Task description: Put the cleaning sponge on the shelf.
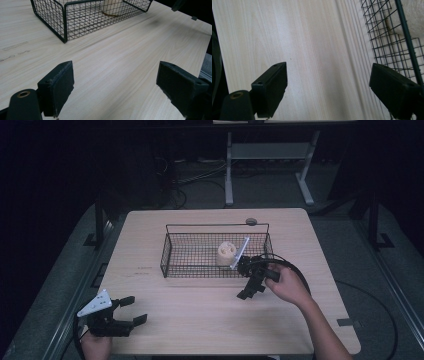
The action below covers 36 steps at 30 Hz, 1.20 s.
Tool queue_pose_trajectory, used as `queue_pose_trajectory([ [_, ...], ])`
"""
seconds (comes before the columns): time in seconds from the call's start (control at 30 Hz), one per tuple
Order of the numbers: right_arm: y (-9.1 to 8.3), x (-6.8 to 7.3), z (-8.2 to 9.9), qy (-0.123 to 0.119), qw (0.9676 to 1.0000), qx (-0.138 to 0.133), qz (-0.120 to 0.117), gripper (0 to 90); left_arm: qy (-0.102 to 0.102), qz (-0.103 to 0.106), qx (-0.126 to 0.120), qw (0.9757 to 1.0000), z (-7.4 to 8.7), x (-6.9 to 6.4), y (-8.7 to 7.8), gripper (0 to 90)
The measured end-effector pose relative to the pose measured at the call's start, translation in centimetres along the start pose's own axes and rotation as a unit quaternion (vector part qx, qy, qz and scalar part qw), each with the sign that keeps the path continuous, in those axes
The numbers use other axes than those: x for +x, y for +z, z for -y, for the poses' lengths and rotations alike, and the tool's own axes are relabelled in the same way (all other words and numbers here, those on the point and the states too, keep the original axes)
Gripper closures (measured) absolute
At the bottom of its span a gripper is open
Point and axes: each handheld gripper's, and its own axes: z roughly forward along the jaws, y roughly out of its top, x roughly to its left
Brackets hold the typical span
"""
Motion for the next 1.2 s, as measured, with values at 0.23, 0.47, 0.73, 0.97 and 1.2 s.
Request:
queue_pose_trajectory([
  [0.23, 0.2, 0.5, 1.1, 0.004, 1.0, -0.003, -0.001, 14.7, 0.0, 0.0, 0.0, 1.0, 0.0, 0.0, 0.0, 13.4],
  [0.47, 0.8, 1.0, 2.2, 0.007, 0.9999, -0.007, -0.006, 14.7, 0.0, 0.0, 0.0, 1.0, 0.0, 0.0, 0.0, 13.4],
  [0.73, 1.1, 1.5, 3.2, 0.009, 0.9999, -0.012, -0.006, 14.7, 0.0, 0.0, 0.0, 1.0, 0.0, 0.0, 0.0, 13.4],
  [0.97, 1.4, 2.0, 4.0, 0.011, 0.9998, -0.014, -0.004, 14.7, 0.0, 0.0, 0.001, 1.0, 0.0, 0.0, 0.1, 13.4],
  [1.2, 1.4, 2.4, 4.6, 0.01, 0.9998, -0.02, 0.002, 14.7, 0.002, 0.0, 0.003, 1.0, -0.1, 0.0, 0.2, 13.4],
])
